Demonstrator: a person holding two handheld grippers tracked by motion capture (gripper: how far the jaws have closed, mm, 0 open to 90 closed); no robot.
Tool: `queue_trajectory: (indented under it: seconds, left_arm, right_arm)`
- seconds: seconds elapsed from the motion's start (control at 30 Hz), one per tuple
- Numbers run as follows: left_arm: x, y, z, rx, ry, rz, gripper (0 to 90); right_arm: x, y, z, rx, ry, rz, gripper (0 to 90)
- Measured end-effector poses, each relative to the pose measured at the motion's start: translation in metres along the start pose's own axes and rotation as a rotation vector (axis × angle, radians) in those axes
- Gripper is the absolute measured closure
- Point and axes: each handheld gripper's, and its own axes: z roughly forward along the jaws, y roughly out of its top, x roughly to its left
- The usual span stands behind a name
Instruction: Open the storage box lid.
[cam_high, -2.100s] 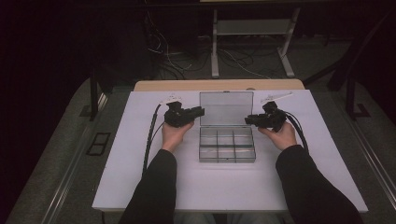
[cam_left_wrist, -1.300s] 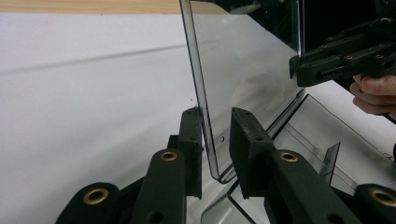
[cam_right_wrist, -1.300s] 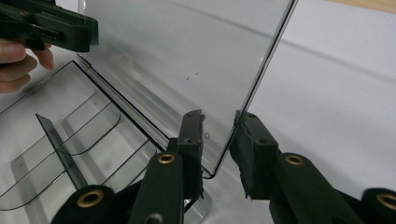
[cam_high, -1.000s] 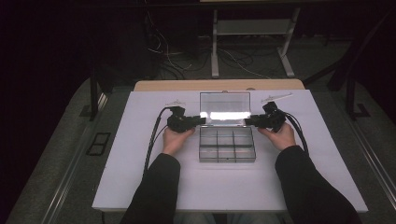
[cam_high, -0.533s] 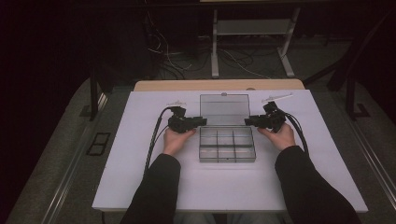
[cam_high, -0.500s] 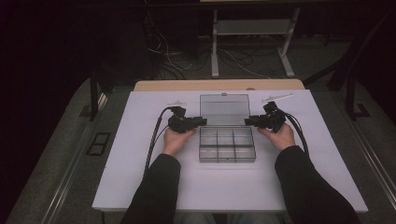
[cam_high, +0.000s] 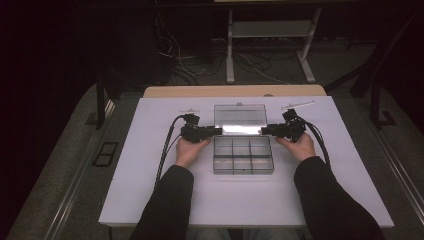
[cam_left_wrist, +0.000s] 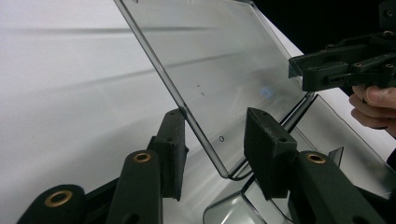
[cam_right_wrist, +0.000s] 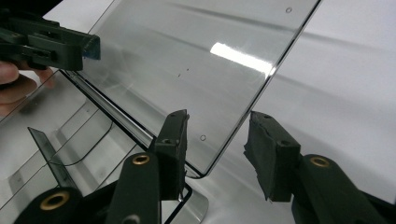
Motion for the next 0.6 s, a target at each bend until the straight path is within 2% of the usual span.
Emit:
queue_trajectory:
  seconds: [0.07,0.2,0.33,0.43,0.5,0.6]
  left_arm:
    - [0.001,0.000,0.000,0.002,0.007,-0.002,55.1]
    - [0.004,-0.001,0.000,-0.001,-0.007,-0.023,54.1]
    - [0.004,-0.001,0.000,0.001,0.014,-0.021,51.3]
    - [0.003,0.000,-0.004,0.004,0.023,-0.008,51.9]
    - [0.000,0.002,-0.006,0.005,0.033,0.016,51.1]
    - [-0.005,0.004,-0.010,0.004,0.044,0.042,45.0]
  right_arm:
    - [0.001,0.000,0.000,0.003,-0.011,-0.006,57.0]
    - [0.004,0.001,0.000,0.011,-0.025,-0.029,57.1]
    - [0.005,0.002,0.001,0.010,-0.044,-0.045,54.5]
    - [0.007,0.002,0.002,0.012,-0.053,-0.046,49.9]
    - [0.008,0.002,0.001,0.013,-0.057,-0.049,45.5]
    - [0.012,0.003,-0.002,0.012,-0.060,-0.073,36.7]
